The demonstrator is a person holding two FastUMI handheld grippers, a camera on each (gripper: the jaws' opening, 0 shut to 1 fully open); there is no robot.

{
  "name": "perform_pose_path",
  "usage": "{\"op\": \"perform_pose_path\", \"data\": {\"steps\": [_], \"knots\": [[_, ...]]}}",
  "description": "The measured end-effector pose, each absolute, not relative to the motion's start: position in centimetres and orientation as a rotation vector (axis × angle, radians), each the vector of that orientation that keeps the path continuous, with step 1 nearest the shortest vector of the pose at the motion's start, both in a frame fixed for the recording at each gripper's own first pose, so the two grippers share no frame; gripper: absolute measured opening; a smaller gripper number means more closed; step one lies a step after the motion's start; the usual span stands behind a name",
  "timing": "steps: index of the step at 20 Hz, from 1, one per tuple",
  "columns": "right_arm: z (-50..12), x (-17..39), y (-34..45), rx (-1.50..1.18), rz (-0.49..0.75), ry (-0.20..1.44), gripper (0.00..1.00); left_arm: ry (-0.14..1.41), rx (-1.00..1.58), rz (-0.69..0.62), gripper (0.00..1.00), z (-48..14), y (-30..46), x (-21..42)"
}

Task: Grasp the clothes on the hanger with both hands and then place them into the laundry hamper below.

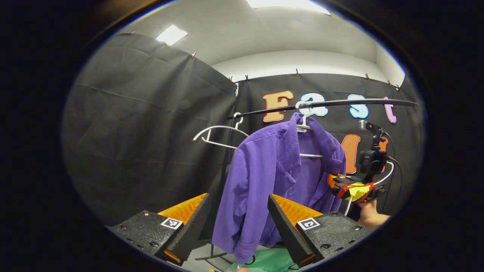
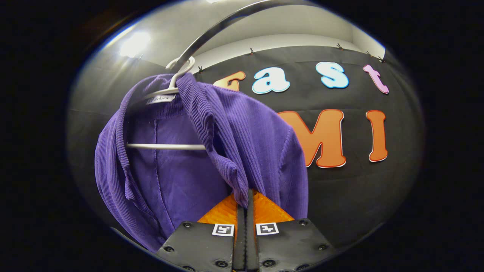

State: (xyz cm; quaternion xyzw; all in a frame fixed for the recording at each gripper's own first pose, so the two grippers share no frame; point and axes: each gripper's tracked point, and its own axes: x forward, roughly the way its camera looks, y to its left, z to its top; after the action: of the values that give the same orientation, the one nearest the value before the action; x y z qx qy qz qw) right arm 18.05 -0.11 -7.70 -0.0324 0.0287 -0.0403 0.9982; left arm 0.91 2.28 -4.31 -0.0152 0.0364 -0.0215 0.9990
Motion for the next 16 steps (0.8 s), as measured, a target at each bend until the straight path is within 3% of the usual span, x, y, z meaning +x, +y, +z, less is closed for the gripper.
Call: {"op": "perform_pose_path", "data": {"steps": [2, 3, 9, 11, 13, 16], "knots": [[-4.7, 16.0, -1.1, -0.082, -0.071, -0.012, 0.08, 0.081, -0.039, -0.093, 0.95, -5.2, -1.1, 2.7], [-3.2, 14.7, -1.4, -0.089, -0.066, -0.049, 0.08, 0.088, -0.045, -0.126, 0.92, -5.8, -2.8, 3.6], [0.3, 10.1, -0.4, -0.124, 0.053, -0.104, 0.08, 0.079, -0.048, -0.234, 0.92, -8.0, -10.3, 10.9], [0.7, 9.3, -0.4, -0.124, 0.063, -0.118, 0.08, 0.023, -0.014, -0.144, 0.95, -7.9, -9.8, 13.2], [1.1, 8.7, 0.0, -0.115, 0.077, -0.126, 0.08, -0.063, 0.042, 0.030, 0.90, -7.8, -6.8, 16.0], [1.3, 8.8, -0.1, -0.115, 0.085, -0.129, 0.08, -0.115, 0.160, 0.168, 0.90, -8.2, -4.5, 17.3]]}}
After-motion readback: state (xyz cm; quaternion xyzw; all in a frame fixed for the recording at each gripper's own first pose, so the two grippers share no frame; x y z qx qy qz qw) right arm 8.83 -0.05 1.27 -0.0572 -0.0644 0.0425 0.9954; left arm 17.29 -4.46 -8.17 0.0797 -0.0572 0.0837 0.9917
